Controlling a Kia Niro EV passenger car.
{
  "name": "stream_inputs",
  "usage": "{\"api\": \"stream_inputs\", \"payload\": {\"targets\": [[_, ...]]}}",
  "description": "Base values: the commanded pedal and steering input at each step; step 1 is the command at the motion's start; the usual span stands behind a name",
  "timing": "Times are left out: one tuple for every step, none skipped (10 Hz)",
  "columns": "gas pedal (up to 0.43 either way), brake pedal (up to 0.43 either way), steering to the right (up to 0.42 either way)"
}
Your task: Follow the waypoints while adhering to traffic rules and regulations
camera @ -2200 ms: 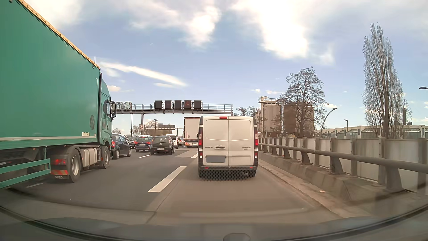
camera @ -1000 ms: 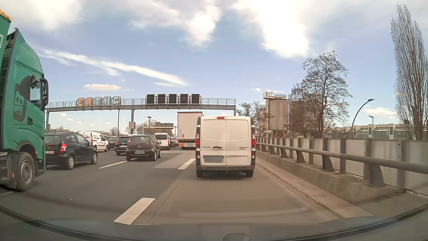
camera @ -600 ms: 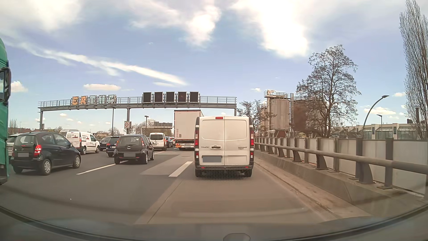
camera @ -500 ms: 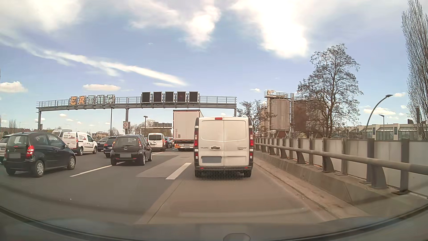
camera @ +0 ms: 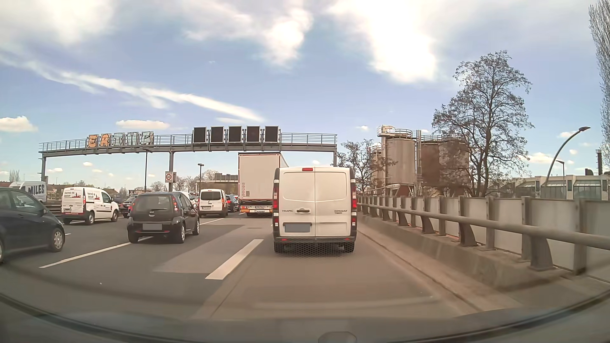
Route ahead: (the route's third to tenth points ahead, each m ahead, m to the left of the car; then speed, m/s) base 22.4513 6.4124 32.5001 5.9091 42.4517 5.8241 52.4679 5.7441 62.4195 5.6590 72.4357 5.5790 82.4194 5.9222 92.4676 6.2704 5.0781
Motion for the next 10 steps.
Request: {"api": "stream_inputs", "payload": {"targets": [[0.0,0.0,0.009],[0.0,0.0,0.009],[0.0,0.0,0.009],[0.0,0.0,0.009],[0.0,0.0,0.009],[0.0,0.0,0.007],[0.0,0.0,0.007],[0.0,0.0,0.007],[0.0,0.0,0.006],[0.0,0.0,0.006]]}}
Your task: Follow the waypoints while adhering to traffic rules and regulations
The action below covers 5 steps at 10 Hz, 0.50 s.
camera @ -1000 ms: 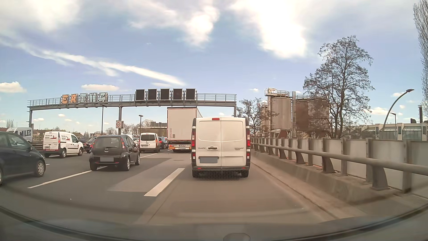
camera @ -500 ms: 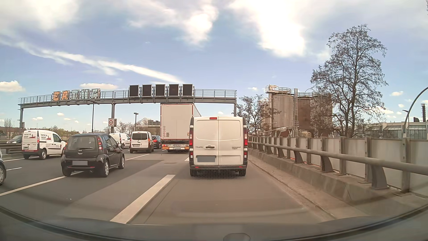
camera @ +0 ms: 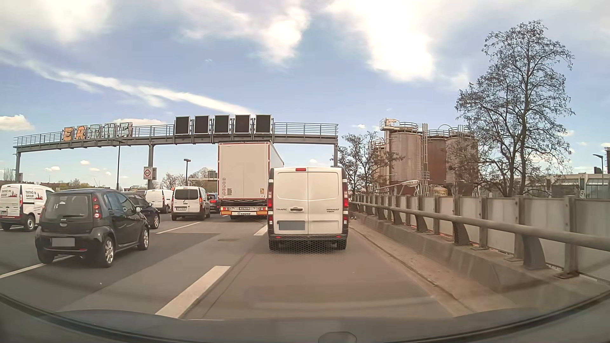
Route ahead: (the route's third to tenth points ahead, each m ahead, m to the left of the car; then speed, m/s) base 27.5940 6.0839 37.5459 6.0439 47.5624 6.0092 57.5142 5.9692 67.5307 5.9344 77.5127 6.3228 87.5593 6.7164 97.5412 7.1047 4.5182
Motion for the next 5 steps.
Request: {"api": "stream_inputs", "payload": {"targets": [[0.0,0.0,0.006],[0.0,0.0,0.006],[0.0,0.0,0.006],[0.0,0.0,0.006],[0.0,0.0,0.006]]}}
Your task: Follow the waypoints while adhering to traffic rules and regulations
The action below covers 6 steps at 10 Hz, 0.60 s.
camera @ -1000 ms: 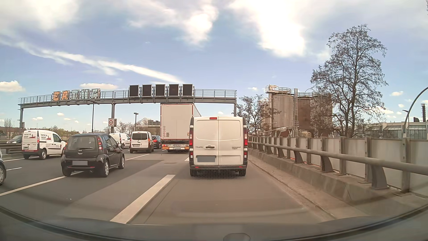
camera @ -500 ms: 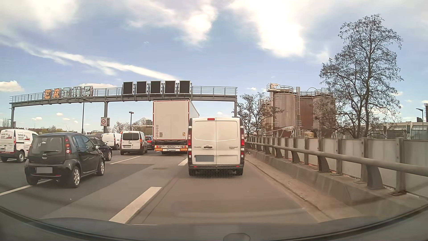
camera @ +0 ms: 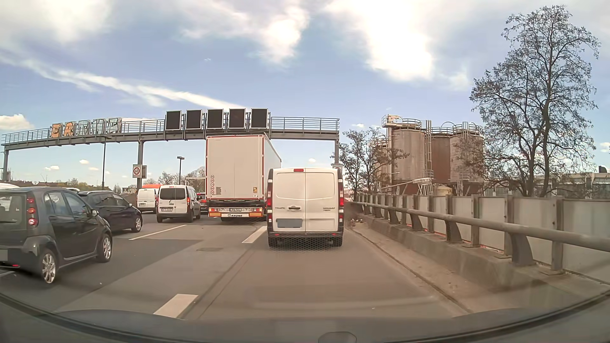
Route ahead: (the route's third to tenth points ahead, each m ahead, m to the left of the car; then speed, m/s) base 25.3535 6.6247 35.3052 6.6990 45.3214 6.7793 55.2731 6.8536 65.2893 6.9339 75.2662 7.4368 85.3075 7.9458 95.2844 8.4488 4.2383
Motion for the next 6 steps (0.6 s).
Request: {"api": "stream_inputs", "payload": {"targets": [[0.0,0.0,0.006],[0.0,0.0,0.006],[0.028,0.0,0.006],[0.039,0.0,0.006],[0.047,0.0,0.006],[0.079,0.0,0.006]]}}
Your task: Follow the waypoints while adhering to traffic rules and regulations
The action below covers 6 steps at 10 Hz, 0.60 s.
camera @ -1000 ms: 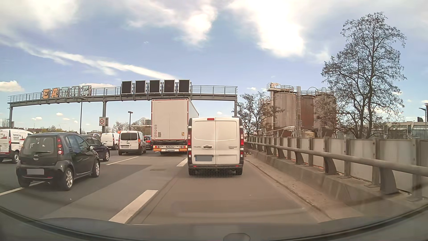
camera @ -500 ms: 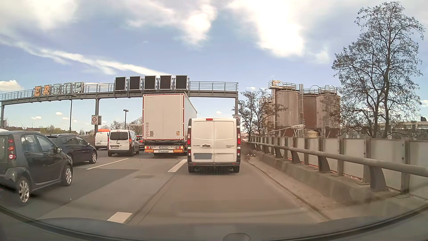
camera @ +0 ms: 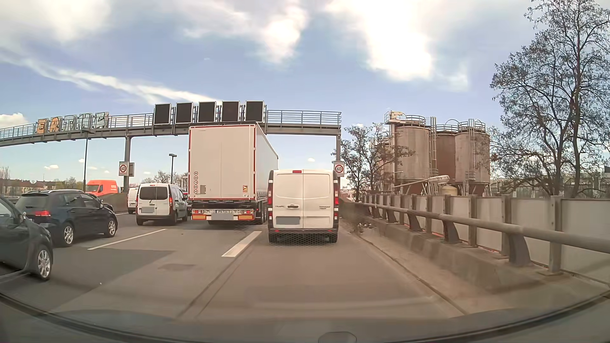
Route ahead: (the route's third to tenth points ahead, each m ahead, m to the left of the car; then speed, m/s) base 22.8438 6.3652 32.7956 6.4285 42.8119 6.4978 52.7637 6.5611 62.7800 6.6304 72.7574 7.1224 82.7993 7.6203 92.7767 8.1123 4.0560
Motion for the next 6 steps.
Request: {"api": "stream_inputs", "payload": {"targets": [[0.087,0.0,0.006],[0.087,0.0,0.006],[0.11,0.0,0.005],[0.169,0.0,0.005],[0.197,0.0,0.005],[0.209,0.0,0.005]]}}
